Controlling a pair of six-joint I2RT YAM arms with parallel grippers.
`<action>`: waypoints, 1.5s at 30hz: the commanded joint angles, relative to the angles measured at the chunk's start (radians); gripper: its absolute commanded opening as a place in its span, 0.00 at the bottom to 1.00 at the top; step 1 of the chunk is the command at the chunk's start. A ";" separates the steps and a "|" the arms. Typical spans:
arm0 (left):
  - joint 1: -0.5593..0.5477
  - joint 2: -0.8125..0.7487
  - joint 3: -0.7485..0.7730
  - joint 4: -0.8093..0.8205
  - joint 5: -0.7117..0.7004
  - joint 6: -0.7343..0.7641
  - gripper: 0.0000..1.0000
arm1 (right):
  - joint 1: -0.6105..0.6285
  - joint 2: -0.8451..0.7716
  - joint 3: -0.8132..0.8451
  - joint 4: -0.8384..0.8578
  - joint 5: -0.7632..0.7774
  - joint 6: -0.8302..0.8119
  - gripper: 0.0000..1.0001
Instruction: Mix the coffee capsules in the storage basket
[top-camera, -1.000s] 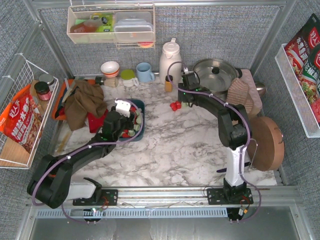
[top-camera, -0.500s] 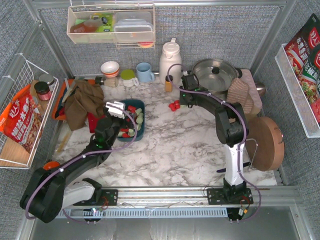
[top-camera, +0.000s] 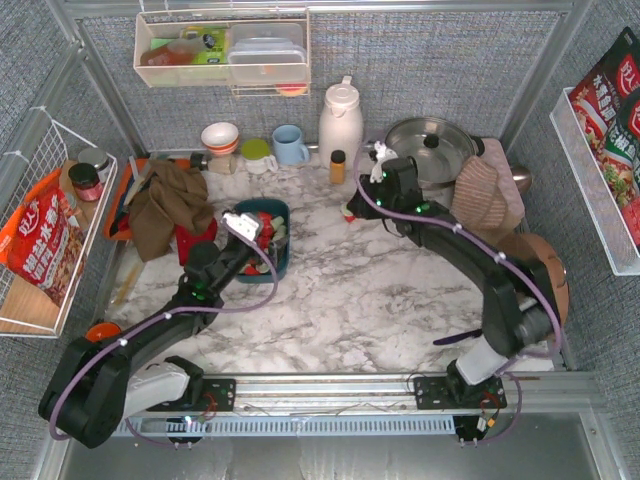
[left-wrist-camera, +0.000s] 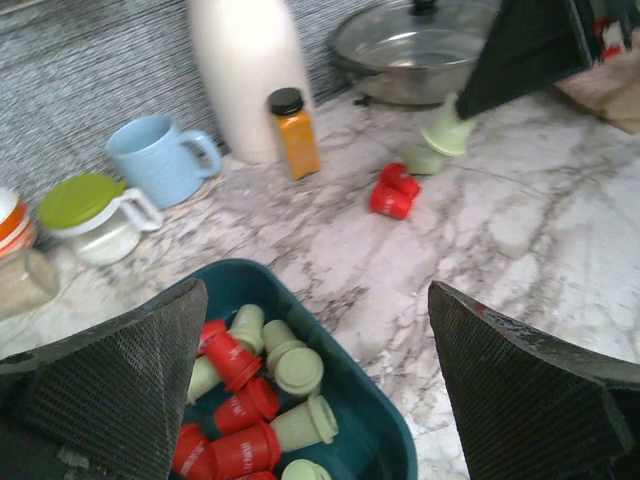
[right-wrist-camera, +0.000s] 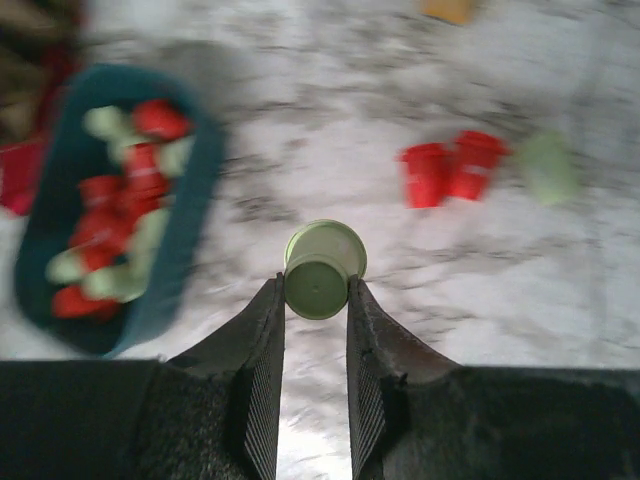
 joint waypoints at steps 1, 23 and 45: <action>-0.006 -0.015 -0.034 0.133 0.208 0.075 0.99 | 0.073 -0.196 -0.124 0.230 -0.199 0.053 0.15; -0.061 -0.091 -0.098 0.243 0.370 0.156 0.76 | 0.338 -0.314 -0.226 0.397 -0.361 0.184 0.16; -0.060 -0.073 -0.006 -0.072 -0.198 0.047 0.27 | 0.266 -0.269 -0.074 0.035 0.199 -0.003 0.63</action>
